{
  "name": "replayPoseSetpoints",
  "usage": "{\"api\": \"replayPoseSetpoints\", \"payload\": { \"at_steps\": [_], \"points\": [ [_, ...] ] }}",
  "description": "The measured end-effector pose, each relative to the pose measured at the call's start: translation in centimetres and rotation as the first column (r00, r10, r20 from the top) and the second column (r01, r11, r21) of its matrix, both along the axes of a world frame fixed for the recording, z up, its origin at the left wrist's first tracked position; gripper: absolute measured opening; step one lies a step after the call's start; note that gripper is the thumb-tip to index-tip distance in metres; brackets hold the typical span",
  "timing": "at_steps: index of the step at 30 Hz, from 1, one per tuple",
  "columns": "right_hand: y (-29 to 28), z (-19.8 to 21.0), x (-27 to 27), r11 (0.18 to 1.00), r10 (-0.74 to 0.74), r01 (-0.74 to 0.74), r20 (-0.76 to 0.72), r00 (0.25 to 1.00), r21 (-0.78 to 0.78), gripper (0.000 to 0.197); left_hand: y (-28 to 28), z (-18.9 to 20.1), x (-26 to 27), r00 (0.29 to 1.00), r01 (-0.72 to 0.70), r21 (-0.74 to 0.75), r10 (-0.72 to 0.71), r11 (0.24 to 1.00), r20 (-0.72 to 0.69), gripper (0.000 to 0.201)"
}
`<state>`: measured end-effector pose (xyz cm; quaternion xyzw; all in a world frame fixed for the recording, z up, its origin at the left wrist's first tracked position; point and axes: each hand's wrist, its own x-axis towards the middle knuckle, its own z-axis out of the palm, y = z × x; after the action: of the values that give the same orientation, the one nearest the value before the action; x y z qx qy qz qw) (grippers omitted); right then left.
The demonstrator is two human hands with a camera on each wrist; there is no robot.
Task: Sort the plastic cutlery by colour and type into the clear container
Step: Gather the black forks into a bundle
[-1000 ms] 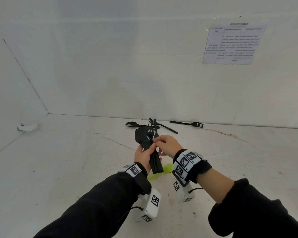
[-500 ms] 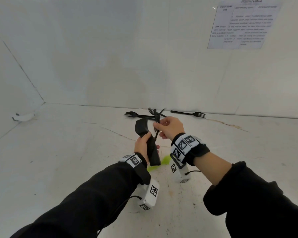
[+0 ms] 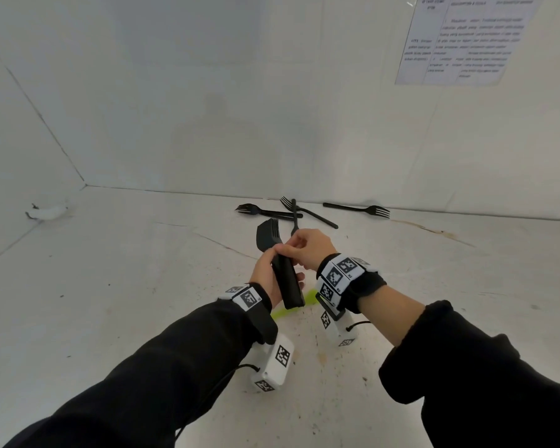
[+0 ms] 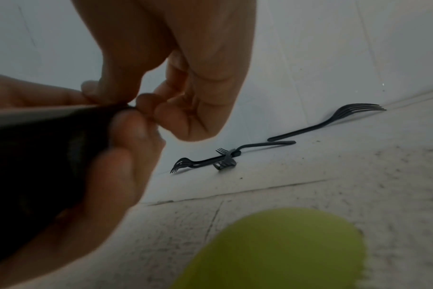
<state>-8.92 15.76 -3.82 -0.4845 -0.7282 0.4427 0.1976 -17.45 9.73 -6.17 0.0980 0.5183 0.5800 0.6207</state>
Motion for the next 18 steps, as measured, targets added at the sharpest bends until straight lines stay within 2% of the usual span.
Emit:
{"api": "replayPoseSetpoints", "payload": {
  "at_steps": [3, 4, 6, 7, 9, 11, 13, 15, 18],
  "points": [
    [1.0, 0.9, -0.4, 0.993, 0.082, -0.081, 0.016, 0.996, -0.081, 0.040, 0.3, -0.4, -0.7, 0.996, -0.089, -0.013, 0.088, 0.996, -0.025, 0.028],
    [1.7, 1.3, -0.6, 0.996, 0.081, -0.078, 0.074, 0.994, -0.034, 0.041, 0.3, -0.6, -0.9, 0.993, -0.113, -0.018, 0.113, 0.993, -0.042, 0.027],
    [3.8, 1.6, -0.9, 0.982, 0.048, -0.096, 0.277, 0.960, 0.161, 0.030, 0.6, -1.1, -1.3, 0.989, -0.135, -0.037, 0.132, 0.990, -0.072, 0.025],
    [4.8, 1.6, -1.1, 0.965, 0.059, -0.151, 0.384, 0.921, 0.213, 0.034, 0.7, -1.3, -1.5, 0.988, -0.137, -0.050, 0.132, 0.989, -0.084, 0.025],
    [6.4, 1.5, -1.5, 0.938, 0.098, -0.272, 0.589, 0.802, 0.214, 0.048, 1.2, -1.4, -1.7, 0.986, -0.143, -0.060, 0.136, 0.988, -0.101, 0.025],
    [7.5, 1.0, -1.8, 0.910, 0.090, -0.349, 0.716, 0.692, 0.224, 0.046, 1.7, -1.4, -1.9, 0.983, -0.154, -0.056, 0.147, 0.987, -0.107, 0.024],
    [8.4, 0.1, -1.9, 0.882, 0.070, -0.397, 0.761, 0.645, 0.255, 0.040, 2.3, -1.2, -2.0, 0.983, -0.150, -0.057, 0.143, 0.987, -0.111, 0.024],
    [9.0, -0.8, -1.9, 0.832, 0.042, -0.444, 0.761, 0.647, 0.331, 0.033, 2.8, -1.3, -2.2, 0.983, -0.148, -0.059, 0.141, 0.987, -0.118, 0.023],
    [9.6, -1.4, -2.0, 0.713, 0.047, -0.569, 0.782, 0.621, 0.410, 0.027, 3.3, -1.8, -2.3, 0.983, -0.147, -0.060, 0.139, 0.987, -0.120, 0.022]
  ]
}}
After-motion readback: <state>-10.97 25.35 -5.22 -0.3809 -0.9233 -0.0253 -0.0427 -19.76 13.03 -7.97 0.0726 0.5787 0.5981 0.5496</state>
